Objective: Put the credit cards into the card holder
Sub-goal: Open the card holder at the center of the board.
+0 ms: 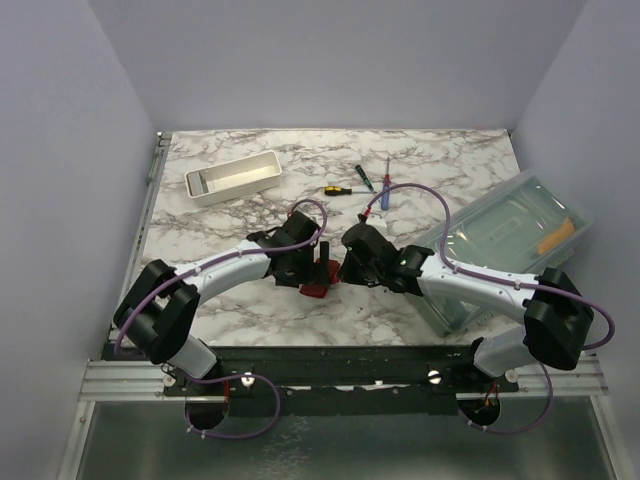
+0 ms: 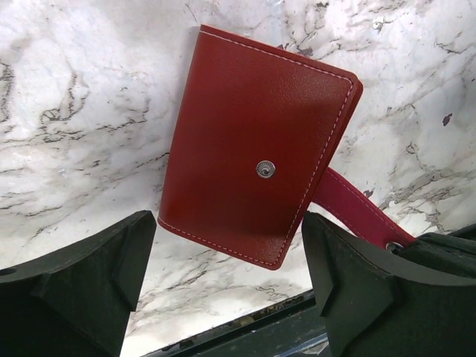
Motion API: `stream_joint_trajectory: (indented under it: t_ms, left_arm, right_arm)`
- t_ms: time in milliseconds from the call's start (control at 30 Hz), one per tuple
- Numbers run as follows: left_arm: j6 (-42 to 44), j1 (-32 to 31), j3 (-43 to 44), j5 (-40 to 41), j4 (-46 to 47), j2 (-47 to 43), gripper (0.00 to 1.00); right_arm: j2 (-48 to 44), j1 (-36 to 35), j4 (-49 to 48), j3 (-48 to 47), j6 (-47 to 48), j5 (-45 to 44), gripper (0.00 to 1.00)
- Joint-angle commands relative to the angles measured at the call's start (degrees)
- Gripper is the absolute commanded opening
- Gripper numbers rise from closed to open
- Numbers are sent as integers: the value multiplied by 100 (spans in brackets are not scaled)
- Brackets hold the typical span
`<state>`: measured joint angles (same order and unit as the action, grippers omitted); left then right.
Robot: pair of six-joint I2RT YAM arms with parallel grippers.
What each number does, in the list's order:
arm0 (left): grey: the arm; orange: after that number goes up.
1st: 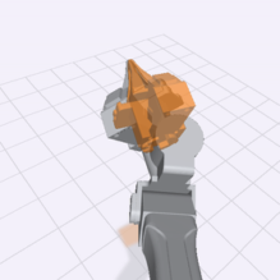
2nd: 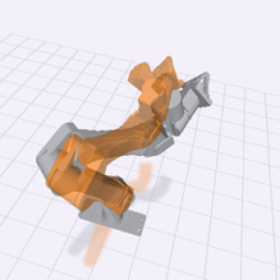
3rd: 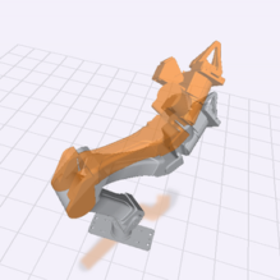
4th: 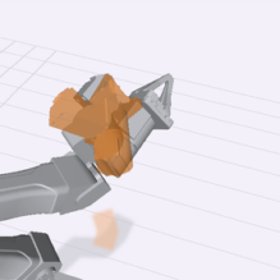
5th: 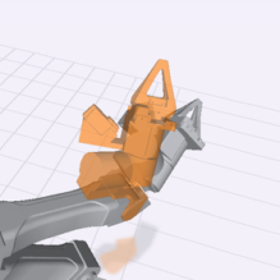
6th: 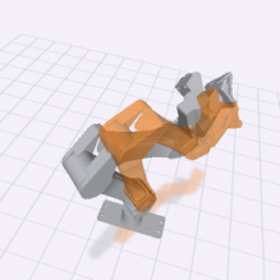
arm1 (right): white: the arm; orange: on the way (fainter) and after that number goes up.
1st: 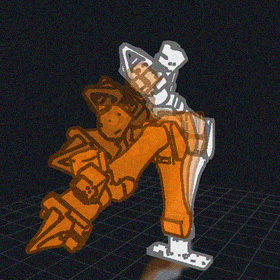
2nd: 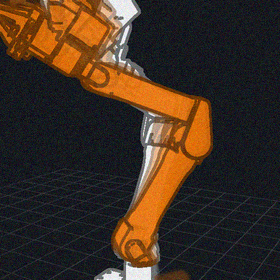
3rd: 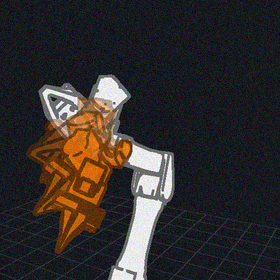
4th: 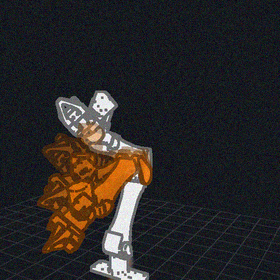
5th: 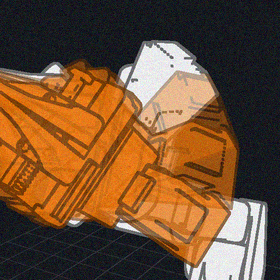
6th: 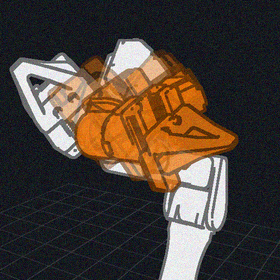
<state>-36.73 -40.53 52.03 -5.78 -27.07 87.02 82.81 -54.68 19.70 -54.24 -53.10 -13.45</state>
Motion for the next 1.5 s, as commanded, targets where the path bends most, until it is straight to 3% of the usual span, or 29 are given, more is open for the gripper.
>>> stream_joint_trajectory:
  t_ms: [0,633,767,967,1100,1167,1233,1467]
  left_arm:
    - [95,-10,23,388,38,-253,84]
    - [-194,498,-123,820,-48,-458,51]
    - [-247,805,-211,410,133,-445,46]
    - [-373,937,-278,152,426,-348,39]
    - [-391,1000,-250,71,545,-100,29]
    - [-371,995,-179,-49,582,59,13]
    - [-384,962,-174,-38,626,66,3]
    - [-439,808,-396,213,667,-517,0]
  right_arm:
    - [-179,-17,158,58,10,-144,0]
    - [-18,-17,915,115,241,-334,0]
    - [198,-17,1372,31,341,-678,0]
    - [314,-17,1225,29,616,-651,0]
    - [430,-17,1188,65,713,-719,0]
    - [495,-18,1290,-115,793,-709,1]
    - [503,-17,1404,-395,889,-573,5]
    - [58,-17,1252,-1266,1118,173,39]
